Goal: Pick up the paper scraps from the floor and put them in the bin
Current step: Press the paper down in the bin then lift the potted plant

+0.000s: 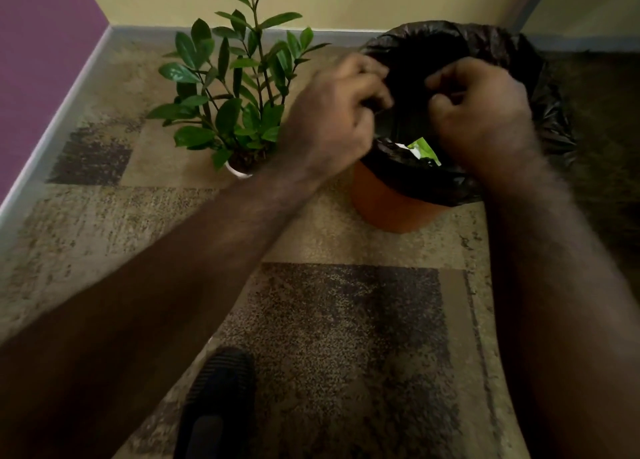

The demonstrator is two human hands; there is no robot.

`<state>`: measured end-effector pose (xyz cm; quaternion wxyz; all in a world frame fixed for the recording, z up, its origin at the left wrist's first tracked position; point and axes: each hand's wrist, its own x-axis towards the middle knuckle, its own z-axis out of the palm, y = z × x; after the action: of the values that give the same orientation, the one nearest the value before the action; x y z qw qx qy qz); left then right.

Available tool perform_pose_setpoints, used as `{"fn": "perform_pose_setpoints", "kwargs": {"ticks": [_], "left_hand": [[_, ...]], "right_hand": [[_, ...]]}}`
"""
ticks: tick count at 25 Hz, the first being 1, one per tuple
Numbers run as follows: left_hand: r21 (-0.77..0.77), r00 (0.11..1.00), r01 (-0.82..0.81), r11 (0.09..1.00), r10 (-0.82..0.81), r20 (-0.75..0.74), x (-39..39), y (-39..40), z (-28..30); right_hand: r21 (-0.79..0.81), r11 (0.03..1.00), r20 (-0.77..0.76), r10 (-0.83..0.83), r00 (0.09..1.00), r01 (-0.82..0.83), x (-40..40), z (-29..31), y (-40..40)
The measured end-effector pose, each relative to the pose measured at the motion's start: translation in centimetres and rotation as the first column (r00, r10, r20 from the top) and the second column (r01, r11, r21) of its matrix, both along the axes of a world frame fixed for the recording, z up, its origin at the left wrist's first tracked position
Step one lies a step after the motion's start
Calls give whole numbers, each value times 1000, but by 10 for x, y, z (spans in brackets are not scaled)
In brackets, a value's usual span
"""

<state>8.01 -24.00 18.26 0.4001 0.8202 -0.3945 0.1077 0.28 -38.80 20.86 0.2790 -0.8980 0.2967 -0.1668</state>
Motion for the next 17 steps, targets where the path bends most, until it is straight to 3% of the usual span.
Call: {"fn": "perform_pose_setpoints", "kwargs": {"ticks": [3,5,8,10,12,17], "left_hand": [[-93,989,-148,985,150,19,0,58,-34],[-4,976,-215,977,215,-22,-5,100,-66],[243,936,-298,923,333,-114,5,143,-117],[450,917,-267,852,368,-152,26,154,-145],[557,904,-184,809,362,-227,47,151,-163],[637,960,-179,750,274,-53,78,127,-183]], "right_hand": [[55,981,148,178,973,-188,12,5,42],[107,934,36,340,940,-342,24,-9,75],[255,836,-231,541,809,-486,33,-67,124],[184,812,-356,580,733,-553,33,-116,151],[69,787,-465,569,679,-612,40,-157,160],[-115,743,-412,568,712,-659,97,-192,154]]}}
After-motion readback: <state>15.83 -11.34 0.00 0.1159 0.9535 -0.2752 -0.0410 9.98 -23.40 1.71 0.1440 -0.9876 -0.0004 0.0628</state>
